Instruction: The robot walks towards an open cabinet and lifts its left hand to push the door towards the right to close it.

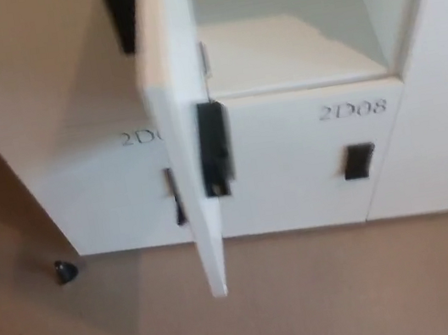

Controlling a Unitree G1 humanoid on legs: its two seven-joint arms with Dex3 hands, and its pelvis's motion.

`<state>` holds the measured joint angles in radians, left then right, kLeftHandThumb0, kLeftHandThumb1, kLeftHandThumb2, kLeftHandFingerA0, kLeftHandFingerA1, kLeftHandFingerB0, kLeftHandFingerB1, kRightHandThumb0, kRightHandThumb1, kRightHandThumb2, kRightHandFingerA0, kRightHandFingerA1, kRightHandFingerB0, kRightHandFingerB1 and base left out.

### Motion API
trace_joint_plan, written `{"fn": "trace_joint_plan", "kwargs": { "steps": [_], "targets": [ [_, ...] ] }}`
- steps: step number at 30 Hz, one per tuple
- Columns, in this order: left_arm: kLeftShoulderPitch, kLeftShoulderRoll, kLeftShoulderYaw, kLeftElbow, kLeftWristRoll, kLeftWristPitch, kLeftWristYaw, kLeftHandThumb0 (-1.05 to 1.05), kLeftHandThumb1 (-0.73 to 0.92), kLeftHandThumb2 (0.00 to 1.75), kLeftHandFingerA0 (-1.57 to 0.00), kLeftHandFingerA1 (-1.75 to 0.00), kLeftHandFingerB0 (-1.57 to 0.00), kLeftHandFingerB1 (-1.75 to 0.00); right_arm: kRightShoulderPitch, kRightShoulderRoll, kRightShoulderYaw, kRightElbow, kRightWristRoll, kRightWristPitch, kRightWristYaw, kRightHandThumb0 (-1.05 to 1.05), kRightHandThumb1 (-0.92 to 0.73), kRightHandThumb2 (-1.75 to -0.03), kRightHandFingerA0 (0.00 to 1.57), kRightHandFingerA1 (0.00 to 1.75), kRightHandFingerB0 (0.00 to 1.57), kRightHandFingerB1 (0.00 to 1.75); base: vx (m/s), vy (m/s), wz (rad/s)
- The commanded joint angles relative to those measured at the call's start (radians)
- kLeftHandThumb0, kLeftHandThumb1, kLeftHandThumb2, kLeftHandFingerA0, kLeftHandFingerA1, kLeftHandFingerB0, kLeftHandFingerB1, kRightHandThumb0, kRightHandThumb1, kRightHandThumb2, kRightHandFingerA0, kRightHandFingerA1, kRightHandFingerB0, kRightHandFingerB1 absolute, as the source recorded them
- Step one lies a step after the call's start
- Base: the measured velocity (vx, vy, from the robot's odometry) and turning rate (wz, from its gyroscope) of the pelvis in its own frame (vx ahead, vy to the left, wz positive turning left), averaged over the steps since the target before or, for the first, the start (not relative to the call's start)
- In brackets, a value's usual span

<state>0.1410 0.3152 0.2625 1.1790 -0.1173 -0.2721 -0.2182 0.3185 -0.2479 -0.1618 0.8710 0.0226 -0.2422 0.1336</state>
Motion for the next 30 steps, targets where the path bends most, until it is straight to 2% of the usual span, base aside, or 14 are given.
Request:
{"fn": "trace_joint_plan", "kwargs": {
  "steps": [1, 6, 7, 9, 10, 16, 17, 18, 19, 25, 26, 30],
  "targets": [
    [0.015, 0.017, 0.001, -0.001, 0.006, -0.018, 0.005, -0.32, 0.60, 0.58, -0.75, -0.60, -0.53, -0.42, 0.006, -0.005, 0.002, 0.001, -0.007, 0.019, -0.016, -0.47, -0.71, -0.61, 0.55, 0.43, 0.46, 0.38, 0.26, 0.186, 0.10],
    [0.014, 0.020, 0.000, 0.001, 0.006, -0.021, 0.003, -0.33, 0.62, 0.59, -0.75, -0.61, -0.52, -0.42, 0.010, -0.003, 0.004, -0.013, -0.004, 0.027, -0.006, -0.48, -0.72, -0.61, 0.54, 0.43, 0.45, 0.38, 0.18, 0.098, 0.08],
    [0.013, 0.021, -0.002, -0.001, 0.009, -0.020, 0.006, -0.40, 0.52, 0.82, -0.72, -0.69, -0.47, -0.55, 0.004, -0.003, 0.003, 0.000, -0.002, 0.025, -0.004, -0.49, -0.70, -0.61, 0.55, 0.43, 0.44, 0.37, 0.13, 0.025, 0.05],
    [0.013, 0.023, -0.005, -0.002, 0.013, -0.021, 0.011, -0.40, 0.52, 0.82, -0.72, -0.69, -0.47, -0.55, -0.004, -0.003, 0.001, 0.015, 0.000, 0.023, -0.002, -0.49, -0.70, -0.61, 0.55, 0.43, 0.44, 0.37, 0.12, -0.033, 0.06],
    [0.014, 0.023, -0.007, -0.004, 0.015, -0.022, 0.012, -0.33, 0.61, 0.58, -0.74, -0.59, -0.52, -0.42, -0.007, -0.004, 0.004, 0.021, -0.007, 0.020, -0.007, -0.49, -0.69, -0.61, 0.56, 0.43, 0.45, 0.37, 0.12, -0.038, 0.10],
    [0.017, 0.028, -0.016, -0.007, 0.019, -0.028, 0.017, -0.34, 0.59, 0.58, -0.76, -0.61, -0.53, -0.42, 0.007, -0.003, 0.019, -0.029, -0.023, 0.044, -0.024, -0.48, -0.71, -0.61, 0.56, 0.43, 0.44, 0.37, 0.14, -0.196, -0.04],
    [0.014, 0.028, -0.016, -0.005, 0.017, -0.029, 0.018, -0.41, 0.49, 0.80, -0.72, -0.69, -0.48, -0.55, 0.016, -0.001, 0.022, -0.058, -0.026, 0.059, -0.029, -0.48, -0.72, -0.62, 0.55, 0.43, 0.44, 0.37, 0.15, -0.247, -0.09],
    [0.013, 0.028, -0.016, -0.004, 0.017, -0.029, 0.018, -0.41, 0.49, 0.80, -0.72, -0.69, -0.48, -0.55, 0.019, 0.000, 0.023, -0.067, -0.026, 0.063, -0.030, -0.48, -0.72, -0.62, 0.55, 0.43, 0.44, 0.37, 0.15, -0.247, -0.09],
    [0.015, 0.029, -0.019, -0.007, 0.021, -0.032, 0.020, -0.34, 0.62, 0.59, -0.76, -0.59, -0.53, -0.42, 0.023, -0.001, 0.026, -0.077, -0.027, 0.064, -0.028, -0.48, -0.71, -0.61, 0.55, 0.43, 0.45, 0.37, 0.10, -0.111, -0.09],
    [0.023, 0.028, -0.008, -0.006, 0.008, -0.038, -0.001, -0.34, 0.61, 0.58, -0.75, -0.61, -0.54, -0.44, 0.008, -0.003, 0.025, -0.029, -0.019, 0.037, -0.013, -0.51, -0.69, -0.62, 0.56, 0.44, 0.44, 0.37, 0.06, 0.018, -0.12],
    [-0.019, 0.022, -0.017, 0.012, 0.020, -0.015, 0.021, -0.25, 0.68, 0.59, -0.70, -0.57, -0.47, -0.46, 0.005, -0.001, 0.024, -0.025, -0.016, 0.036, -0.012, -0.48, -0.73, -0.62, 0.57, 0.44, 0.47, 0.38, 0.06, 0.072, -0.13],
    [-0.095, 0.014, -0.033, 0.055, 0.043, 0.024, 0.065, -0.26, 0.65, 0.59, -0.71, -0.57, -0.48, -0.45, -0.005, 0.001, 0.020, -0.013, -0.009, 0.032, -0.010, -0.47, -0.73, -0.62, 0.57, 0.44, 0.46, 0.38, 0.07, 0.347, 0.01]
  ]
}}
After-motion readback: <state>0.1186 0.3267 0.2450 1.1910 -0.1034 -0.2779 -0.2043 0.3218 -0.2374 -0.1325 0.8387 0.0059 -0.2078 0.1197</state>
